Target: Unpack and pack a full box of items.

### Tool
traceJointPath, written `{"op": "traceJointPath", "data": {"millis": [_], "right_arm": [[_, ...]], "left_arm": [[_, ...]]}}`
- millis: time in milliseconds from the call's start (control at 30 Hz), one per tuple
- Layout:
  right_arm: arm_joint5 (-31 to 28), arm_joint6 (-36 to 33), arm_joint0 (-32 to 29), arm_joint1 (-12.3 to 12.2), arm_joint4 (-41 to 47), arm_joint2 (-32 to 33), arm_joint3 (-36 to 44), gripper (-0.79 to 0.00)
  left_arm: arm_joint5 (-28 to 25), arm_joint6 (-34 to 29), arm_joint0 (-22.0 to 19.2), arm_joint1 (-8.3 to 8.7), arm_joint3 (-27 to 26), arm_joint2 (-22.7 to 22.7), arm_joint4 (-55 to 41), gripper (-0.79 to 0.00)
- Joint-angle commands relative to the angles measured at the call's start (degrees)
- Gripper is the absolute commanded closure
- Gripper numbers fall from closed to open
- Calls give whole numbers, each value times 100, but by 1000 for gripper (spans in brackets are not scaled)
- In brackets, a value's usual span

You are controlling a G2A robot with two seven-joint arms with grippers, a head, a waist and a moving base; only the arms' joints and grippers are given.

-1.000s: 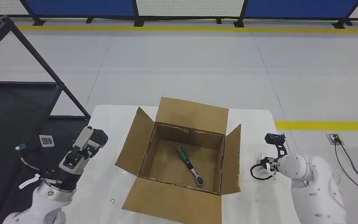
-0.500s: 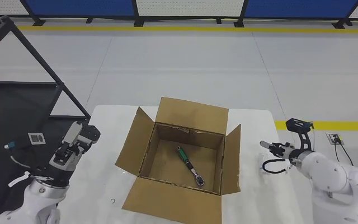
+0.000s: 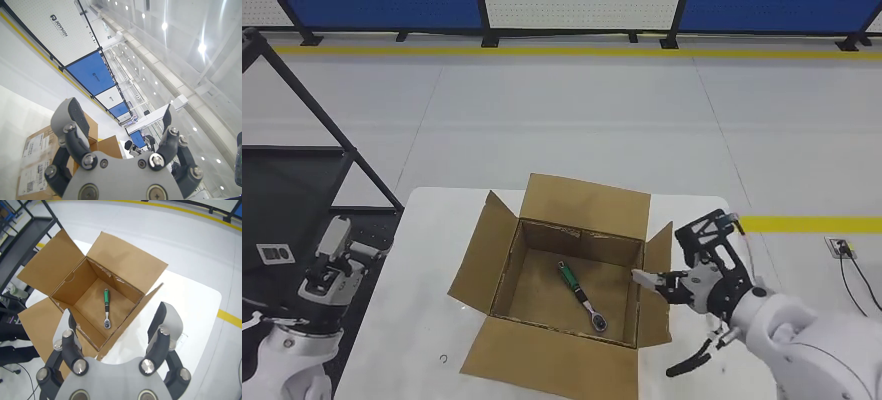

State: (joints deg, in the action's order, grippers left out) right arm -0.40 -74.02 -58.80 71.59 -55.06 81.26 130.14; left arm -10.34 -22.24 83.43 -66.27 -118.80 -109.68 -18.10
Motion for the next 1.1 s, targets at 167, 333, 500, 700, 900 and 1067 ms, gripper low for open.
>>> {"op": "traceJointPath", "data": {"millis": [167, 333, 500, 700, 900, 1067], "right_arm": [[467, -338, 1299, 168, -655, -1809, -1249, -776], [898, -471, 2056, 371, -1068, -2804, -2311, -785], [1062, -558, 2595, 574, -904, -3346, -3335, -785], [899, -266, 3010, 852, -429, -3924, -4712, -785], [958, -287, 3156, 956, -457, -4134, -5238, -785], [958, -287, 3156, 956, -457, -4134, -5238, -785]], "left_arm": [[-117, -75, 173, -4, 58, -137, -232, -785], [-142, -182, 186, 2, 103, -159, -325, -785], [-135, -294, 145, 15, 184, -202, -407, -785], [-143, -365, 125, 26, 277, -281, -527, -785], [-127, -374, 144, 26, 306, -313, -615, -785], [-127, -374, 144, 26, 306, -313, -615, -785]]}}
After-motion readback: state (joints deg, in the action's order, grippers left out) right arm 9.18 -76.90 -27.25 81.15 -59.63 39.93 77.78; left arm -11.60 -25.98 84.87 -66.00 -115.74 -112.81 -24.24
